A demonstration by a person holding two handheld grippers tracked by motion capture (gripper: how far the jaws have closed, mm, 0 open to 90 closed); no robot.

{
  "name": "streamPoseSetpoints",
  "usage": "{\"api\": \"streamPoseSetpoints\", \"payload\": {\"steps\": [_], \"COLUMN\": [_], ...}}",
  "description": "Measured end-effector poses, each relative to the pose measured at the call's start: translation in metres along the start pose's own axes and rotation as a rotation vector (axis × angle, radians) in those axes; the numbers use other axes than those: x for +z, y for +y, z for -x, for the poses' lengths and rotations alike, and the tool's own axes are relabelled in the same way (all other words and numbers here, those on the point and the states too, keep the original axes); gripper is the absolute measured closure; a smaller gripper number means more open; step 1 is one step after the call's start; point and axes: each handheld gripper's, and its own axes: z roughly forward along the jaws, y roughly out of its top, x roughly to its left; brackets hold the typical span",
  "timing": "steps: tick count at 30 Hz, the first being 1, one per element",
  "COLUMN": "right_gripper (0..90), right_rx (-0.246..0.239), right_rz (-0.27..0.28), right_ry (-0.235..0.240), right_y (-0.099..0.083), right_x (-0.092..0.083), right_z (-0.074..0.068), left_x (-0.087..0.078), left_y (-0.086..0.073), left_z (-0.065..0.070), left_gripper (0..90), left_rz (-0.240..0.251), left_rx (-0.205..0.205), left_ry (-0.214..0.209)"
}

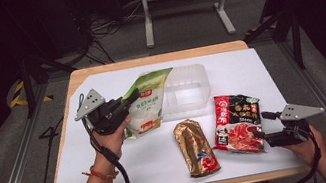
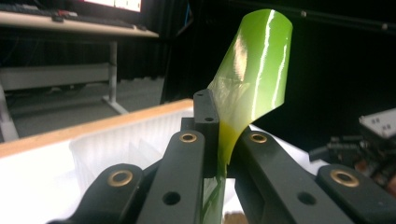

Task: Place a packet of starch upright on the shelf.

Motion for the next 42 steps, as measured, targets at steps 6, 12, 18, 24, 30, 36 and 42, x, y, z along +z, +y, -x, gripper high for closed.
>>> {"api": "streamPoseSetpoints", "payload": {"steps": [6,12,18,24,30,36,42], "right_gripper": [23.9,23.7,23.8,23.9,24.0,24.2,24.2], "right_rx": [0.000,0.000,0.002,-0.001,-0.006,-0.003,-0.003], "right_rz": [-0.005,-0.007,-0.005,-0.012,-0.014,-0.018,-0.017], "right_ry": [-0.001,-0.006,-0.008,-0.009,-0.008,-0.006,-0.009], "right_y": [0.000,-0.001,-0.002,-0.003,-0.003,-0.003,-0.004], "right_x": [0.001,0.001,0.000,0.000,0.001,0.001,0.000], "right_z": [0.000,0.001,0.002,0.002,0.002,0.002,0.002], "left_x": [0.018,0.038,0.056,0.073,0.087,0.105,0.119], "left_y": [0.010,0.014,0.017,0.014,0.013,0.018,0.019], "left_z": [-0.008,-0.016,-0.022,-0.028,-0.036,-0.037,-0.042], "left_gripper": [90.0,90.0,90.0,90.0,90.0,90.0,90.0], "left_rz": [0.016,0.018,0.027,0.035,0.047,0.040,0.048], "left_rx": [-0.010,-0.034,-0.047,-0.057,-0.078,-0.063,-0.065], "left_ry": [0.032,0.060,0.085,0.135,0.172,0.210,0.261]}}
